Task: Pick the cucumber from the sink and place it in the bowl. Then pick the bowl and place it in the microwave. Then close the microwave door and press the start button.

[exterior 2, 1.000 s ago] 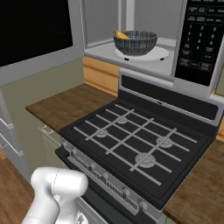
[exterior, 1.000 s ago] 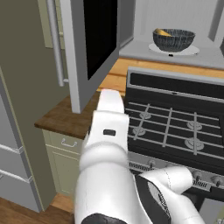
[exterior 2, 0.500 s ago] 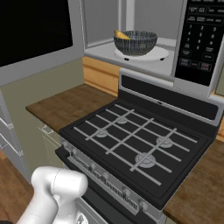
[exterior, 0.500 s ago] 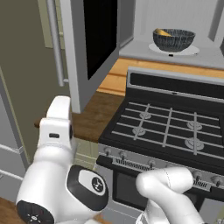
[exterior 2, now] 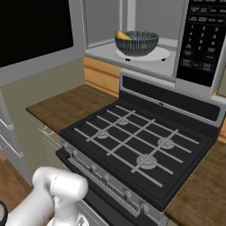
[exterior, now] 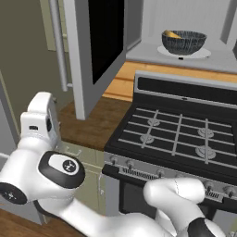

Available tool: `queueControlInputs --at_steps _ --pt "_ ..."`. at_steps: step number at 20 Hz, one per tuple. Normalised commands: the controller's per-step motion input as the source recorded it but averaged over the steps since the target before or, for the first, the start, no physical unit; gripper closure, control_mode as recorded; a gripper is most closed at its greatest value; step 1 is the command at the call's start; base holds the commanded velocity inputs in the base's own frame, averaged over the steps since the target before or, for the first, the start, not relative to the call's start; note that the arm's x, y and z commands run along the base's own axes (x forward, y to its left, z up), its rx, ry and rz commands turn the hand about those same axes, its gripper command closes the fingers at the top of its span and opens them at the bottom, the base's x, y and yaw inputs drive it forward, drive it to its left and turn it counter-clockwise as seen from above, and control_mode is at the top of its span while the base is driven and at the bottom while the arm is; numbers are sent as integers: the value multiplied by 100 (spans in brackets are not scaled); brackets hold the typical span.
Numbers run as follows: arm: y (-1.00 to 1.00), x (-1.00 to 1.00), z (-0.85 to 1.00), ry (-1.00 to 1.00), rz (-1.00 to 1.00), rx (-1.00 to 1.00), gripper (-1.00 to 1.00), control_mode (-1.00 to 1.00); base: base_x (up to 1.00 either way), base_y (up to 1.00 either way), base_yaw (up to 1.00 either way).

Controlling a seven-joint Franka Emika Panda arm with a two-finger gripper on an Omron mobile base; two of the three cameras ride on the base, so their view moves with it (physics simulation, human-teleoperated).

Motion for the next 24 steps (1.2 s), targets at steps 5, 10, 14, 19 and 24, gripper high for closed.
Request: queueControlInputs --at_steps 5,10,14,19,24 --pt "-17 58 0 -4 -1 0 -100 -100 0 0 0" --pt "-10 77 -2 -1 0 0 -100 -100 0 0 0" --pt "-44 26 3 -10 0 3 -100 -100 0 0 0" --pt "-65 -30 24 -29 0 12 -100 -100 0 0 0" --pt "-85 -21 30 -27 -5 17 -100 -100 0 0 0"
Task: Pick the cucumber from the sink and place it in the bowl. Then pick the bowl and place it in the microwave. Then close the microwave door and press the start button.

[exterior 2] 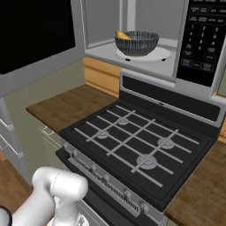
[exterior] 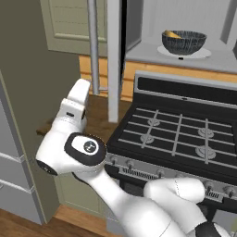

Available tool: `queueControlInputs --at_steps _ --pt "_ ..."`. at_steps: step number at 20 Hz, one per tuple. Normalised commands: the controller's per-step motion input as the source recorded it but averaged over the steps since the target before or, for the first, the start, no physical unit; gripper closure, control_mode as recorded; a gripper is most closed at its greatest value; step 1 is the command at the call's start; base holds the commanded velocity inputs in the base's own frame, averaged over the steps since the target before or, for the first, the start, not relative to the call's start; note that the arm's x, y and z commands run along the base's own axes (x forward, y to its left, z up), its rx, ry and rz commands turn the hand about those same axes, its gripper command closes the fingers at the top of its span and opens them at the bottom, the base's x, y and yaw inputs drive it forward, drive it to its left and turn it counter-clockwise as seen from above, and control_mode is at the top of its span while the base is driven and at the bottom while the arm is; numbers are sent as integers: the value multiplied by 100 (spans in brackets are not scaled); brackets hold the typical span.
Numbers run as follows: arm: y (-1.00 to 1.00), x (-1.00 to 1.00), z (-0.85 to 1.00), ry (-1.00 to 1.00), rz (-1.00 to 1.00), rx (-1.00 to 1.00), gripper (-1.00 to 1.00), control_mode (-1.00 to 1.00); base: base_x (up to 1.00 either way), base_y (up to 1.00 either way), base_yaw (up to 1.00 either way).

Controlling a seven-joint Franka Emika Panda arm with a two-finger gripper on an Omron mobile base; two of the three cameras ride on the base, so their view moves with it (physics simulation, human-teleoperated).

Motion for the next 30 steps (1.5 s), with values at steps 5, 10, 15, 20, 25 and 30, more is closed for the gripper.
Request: queueControlInputs --at_steps 5,10,15,20,25,30 --pt "-100 0 13 -6 -2 22 -100 -100 0 0 0" --pt "-99 0 23 -10 0 22 -100 -100 0 0 0" --pt "-100 0 41 -10 0 26 -100 -100 0 0 0" --pt "-100 11 30 -4 0 30 -100 -100 0 0 0" --pt "-100 27 17 -6 3 32 -100 -100 0 0 0" --pt "-92 44 3 -2 7 29 -100 -100 0 0 0"
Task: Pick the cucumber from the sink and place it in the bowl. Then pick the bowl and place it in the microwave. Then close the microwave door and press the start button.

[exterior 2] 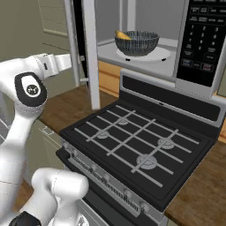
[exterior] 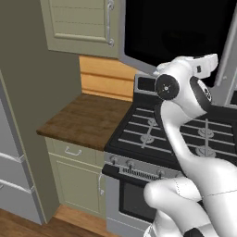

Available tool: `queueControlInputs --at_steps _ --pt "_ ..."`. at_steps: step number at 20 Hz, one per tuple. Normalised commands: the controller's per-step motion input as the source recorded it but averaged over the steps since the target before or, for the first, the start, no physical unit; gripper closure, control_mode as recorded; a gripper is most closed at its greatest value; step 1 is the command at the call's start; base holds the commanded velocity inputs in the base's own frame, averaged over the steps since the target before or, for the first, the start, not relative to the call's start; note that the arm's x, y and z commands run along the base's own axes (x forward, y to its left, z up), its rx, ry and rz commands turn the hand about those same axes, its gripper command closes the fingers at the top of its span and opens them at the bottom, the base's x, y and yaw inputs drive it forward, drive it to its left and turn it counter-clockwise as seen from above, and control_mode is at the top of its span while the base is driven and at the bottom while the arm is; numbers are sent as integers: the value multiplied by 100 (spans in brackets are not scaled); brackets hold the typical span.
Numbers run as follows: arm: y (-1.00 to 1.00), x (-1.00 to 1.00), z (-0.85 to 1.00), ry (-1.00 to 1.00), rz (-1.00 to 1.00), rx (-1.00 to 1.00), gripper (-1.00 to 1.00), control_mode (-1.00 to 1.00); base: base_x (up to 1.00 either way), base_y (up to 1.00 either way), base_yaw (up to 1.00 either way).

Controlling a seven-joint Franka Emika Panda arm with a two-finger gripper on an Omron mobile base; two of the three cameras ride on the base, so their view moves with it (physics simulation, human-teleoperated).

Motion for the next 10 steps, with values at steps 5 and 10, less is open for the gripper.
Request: queueControlInputs --at_steps 5,10 --pt "-74 63 0 -2 11 24 -100 -100 0 0 0" --pt "-43 79 0 -4 14 19 -100 -100 0 0 0"
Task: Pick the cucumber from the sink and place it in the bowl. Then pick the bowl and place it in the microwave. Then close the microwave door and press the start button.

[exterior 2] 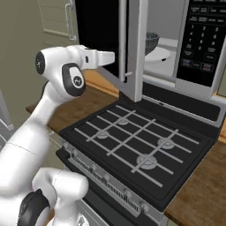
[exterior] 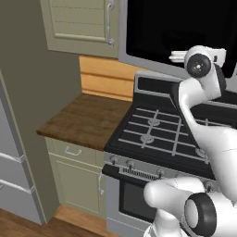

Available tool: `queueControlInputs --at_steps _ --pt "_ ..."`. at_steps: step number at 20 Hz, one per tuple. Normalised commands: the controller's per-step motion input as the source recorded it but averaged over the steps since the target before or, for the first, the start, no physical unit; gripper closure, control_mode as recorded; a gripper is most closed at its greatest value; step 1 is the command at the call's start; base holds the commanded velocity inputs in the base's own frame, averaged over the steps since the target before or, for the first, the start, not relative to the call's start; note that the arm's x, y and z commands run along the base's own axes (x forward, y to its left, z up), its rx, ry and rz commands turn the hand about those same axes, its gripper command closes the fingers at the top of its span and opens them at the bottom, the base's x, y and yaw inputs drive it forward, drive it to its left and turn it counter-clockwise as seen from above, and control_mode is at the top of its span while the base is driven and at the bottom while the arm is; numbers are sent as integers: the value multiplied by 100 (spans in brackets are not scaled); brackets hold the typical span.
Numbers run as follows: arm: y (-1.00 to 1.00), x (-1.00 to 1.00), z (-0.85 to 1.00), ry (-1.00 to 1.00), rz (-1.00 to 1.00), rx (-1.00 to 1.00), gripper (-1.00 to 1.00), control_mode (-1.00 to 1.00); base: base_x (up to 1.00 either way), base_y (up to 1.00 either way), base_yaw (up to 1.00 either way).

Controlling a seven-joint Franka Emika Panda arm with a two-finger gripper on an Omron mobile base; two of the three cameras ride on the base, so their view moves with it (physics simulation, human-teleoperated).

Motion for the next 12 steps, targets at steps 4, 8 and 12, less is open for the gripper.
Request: queueControlInputs --at_steps 4,8,12 --pt "-44 63 0 -8 14 18 -100 -100 0 0 0" --pt "-54 50 0 -3 13 19 -100 -100 0 0 0" --pt "-53 50 0 -2 12 18 -100 -100 0 0 0"
